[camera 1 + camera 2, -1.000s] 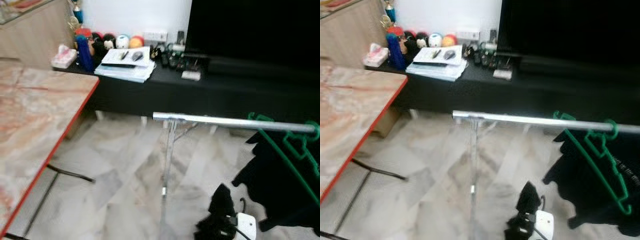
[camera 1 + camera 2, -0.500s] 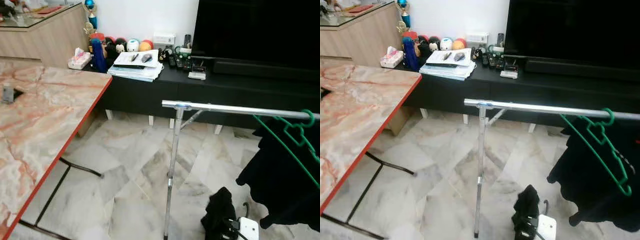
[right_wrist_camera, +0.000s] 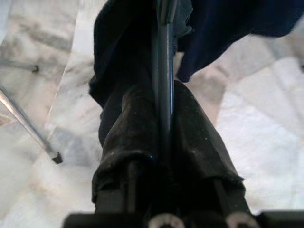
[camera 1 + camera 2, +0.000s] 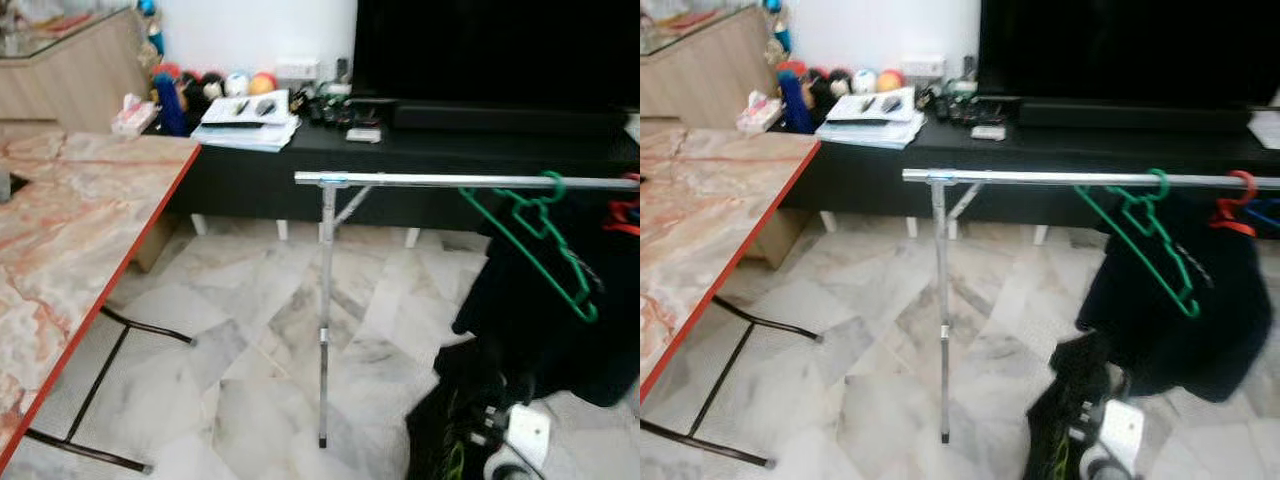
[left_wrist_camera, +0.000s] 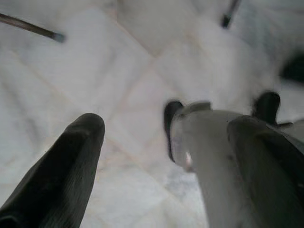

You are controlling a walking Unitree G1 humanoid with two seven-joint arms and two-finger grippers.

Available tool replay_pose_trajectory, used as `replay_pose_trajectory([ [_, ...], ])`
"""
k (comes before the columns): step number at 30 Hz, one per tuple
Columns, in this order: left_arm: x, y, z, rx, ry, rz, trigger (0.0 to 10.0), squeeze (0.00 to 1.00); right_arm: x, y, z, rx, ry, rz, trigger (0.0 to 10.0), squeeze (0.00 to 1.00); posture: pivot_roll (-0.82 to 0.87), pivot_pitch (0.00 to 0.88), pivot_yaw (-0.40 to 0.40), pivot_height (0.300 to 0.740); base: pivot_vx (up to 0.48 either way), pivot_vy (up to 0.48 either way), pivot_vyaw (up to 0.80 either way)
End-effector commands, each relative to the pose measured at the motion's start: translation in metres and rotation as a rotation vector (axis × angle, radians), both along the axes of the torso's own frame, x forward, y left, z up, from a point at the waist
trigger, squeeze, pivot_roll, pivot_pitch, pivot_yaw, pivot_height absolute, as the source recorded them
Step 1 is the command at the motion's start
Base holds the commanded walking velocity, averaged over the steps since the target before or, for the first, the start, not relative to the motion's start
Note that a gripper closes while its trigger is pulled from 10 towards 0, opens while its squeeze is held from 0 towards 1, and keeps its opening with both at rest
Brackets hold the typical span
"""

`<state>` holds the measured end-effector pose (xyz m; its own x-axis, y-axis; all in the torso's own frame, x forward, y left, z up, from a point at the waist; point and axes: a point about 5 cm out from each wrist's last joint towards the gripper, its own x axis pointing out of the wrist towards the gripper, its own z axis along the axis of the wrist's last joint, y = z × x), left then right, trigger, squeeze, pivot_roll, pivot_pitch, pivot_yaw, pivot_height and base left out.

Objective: Hang hanger

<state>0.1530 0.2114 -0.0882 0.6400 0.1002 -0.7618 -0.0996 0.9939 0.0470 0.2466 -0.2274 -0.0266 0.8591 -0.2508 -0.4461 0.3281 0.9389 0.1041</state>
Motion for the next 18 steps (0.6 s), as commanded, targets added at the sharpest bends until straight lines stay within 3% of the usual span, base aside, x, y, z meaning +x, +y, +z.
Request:
replay_pose_trajectory([
  [1,-0.011,0.000,-0.005,-0.008,0.046,0.002,10.0,0.00,0.005,0.006,0.006,-0.005,-0.053,0.034,10.0,0.00,0.04,0.122,-0.038,0.740,-0.274,0.000,0.00],
  [7,-0.011,-0.002,-0.005,-0.011,0.042,0.000,10.0,0.00,0.006,0.016,0.007,-0.016,-0.097,0.081,10.0,0.00,0.03,0.123,-0.038,0.740,-0.273,0.000,0.00],
  [18,-0.010,-0.003,-0.005,-0.013,0.039,-0.002,10.0,0.00,0.003,0.019,0.004,-0.012,-0.079,0.099,10.0,0.00,0.04,0.126,-0.041,0.740,-0.275,0.000,0.00],
])
